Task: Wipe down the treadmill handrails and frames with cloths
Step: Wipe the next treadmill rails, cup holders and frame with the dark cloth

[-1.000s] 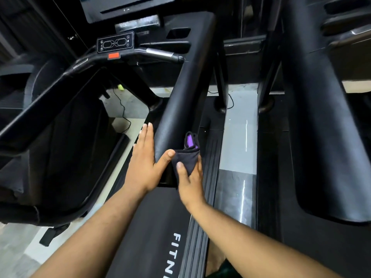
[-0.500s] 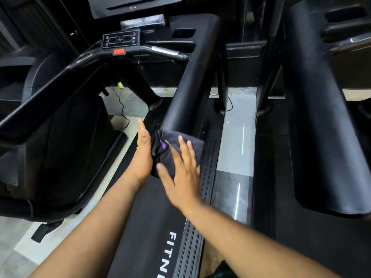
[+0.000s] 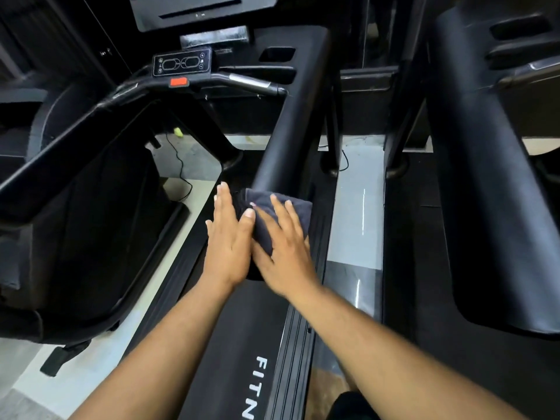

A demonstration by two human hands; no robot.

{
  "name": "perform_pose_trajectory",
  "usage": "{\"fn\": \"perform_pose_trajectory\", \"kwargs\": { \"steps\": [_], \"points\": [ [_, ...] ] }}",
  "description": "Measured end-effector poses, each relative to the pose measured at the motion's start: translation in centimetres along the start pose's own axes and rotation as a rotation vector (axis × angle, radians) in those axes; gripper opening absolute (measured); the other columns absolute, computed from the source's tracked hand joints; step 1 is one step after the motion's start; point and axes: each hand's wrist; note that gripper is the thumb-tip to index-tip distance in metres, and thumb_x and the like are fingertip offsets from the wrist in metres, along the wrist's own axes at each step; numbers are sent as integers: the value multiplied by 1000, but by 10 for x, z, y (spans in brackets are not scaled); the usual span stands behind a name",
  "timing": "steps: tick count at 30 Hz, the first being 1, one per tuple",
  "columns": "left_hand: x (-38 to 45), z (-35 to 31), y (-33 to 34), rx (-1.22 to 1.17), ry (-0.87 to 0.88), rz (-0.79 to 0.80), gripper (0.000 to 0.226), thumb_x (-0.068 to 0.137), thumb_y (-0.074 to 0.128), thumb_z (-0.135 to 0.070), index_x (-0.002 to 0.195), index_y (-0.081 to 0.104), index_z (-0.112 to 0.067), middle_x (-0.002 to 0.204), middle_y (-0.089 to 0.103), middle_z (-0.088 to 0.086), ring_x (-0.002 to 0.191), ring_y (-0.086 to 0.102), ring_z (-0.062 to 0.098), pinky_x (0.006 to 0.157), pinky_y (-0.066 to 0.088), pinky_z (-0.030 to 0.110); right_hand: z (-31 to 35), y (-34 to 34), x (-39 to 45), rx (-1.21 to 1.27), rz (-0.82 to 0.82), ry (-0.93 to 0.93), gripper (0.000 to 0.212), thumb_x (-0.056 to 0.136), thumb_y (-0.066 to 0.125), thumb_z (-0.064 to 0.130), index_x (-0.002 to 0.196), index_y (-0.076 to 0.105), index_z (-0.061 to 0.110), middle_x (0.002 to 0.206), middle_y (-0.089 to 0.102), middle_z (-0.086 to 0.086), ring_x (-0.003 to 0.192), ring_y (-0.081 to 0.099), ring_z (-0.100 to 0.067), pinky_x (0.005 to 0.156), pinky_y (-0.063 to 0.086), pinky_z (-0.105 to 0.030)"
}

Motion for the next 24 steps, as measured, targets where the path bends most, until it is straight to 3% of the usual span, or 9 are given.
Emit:
{"fn": "perform_pose_trajectory", "kwargs": {
  "steps": [7, 11, 14, 17, 21, 24],
  "points": [
    [0, 0, 0, 138, 39, 25, 92, 91, 23, -71, 165, -1, -21, 172, -2, -10, 158, -5, 6, 125, -8, 42, 0, -30, 114, -135, 34, 135, 58, 97, 52, 59, 153, 38, 46, 171, 13, 13, 158, -1, -12, 114, 22, -73],
    [1, -2, 0, 55, 36, 9, 93, 92, 23, -69, 164, -4, -17, 170, -6, -11, 157, -8, 5, 128, -8, 45, 8, -7, 41, -66, -52, 54, 60, 93, 42, 55, 152, 33, 51, 170, 13, 15, 158, -1, -9, 117, 21, -66],
    [0, 0, 0, 105, 61, 14, 92, 92, 23, -69, 164, -4, -19, 170, -8, -12, 157, -9, 4, 128, -8, 46, 1, 16, -21, 147, -141, 9, 64, 90, 44, 54, 150, 23, 63, 169, 13, 21, 157, 4, -5, 118, 24, -48],
    [-1, -1, -2, 289, 87, 38, 94, 90, 20, -76, 165, 0, -24, 172, -7, -7, 157, -11, 7, 126, -8, 46, -20, 20, 3, 326, -220, 92, 64, 94, 51, 54, 155, 32, 49, 169, 19, 14, 157, 14, -9, 125, 17, -29],
    [0, -10, -1, 530, 99, 73, 98, 87, 16, -81, 165, 1, -24, 173, -6, -2, 158, -11, 12, 126, -5, 54, -47, -3, 74, 640, -301, 514, 55, 104, 57, 29, 155, 42, 15, 158, 46, -8, 148, 39, -22, 123, 29, -40],
    [3, -10, -2, 552, 74, 111, 101, 84, 11, -85, 165, -2, -25, 173, -8, -6, 157, -14, 9, 127, -7, 53, -38, 7, 50, 498, -291, 431, 66, 103, 55, 42, 161, 30, 22, 168, 28, 0, 156, 23, -17, 126, 22, -43]
  ]
}}
Point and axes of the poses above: each hand's wrist, its own x-axis towards the middle knuckle, its own y-axis out of the palm, z = x × y
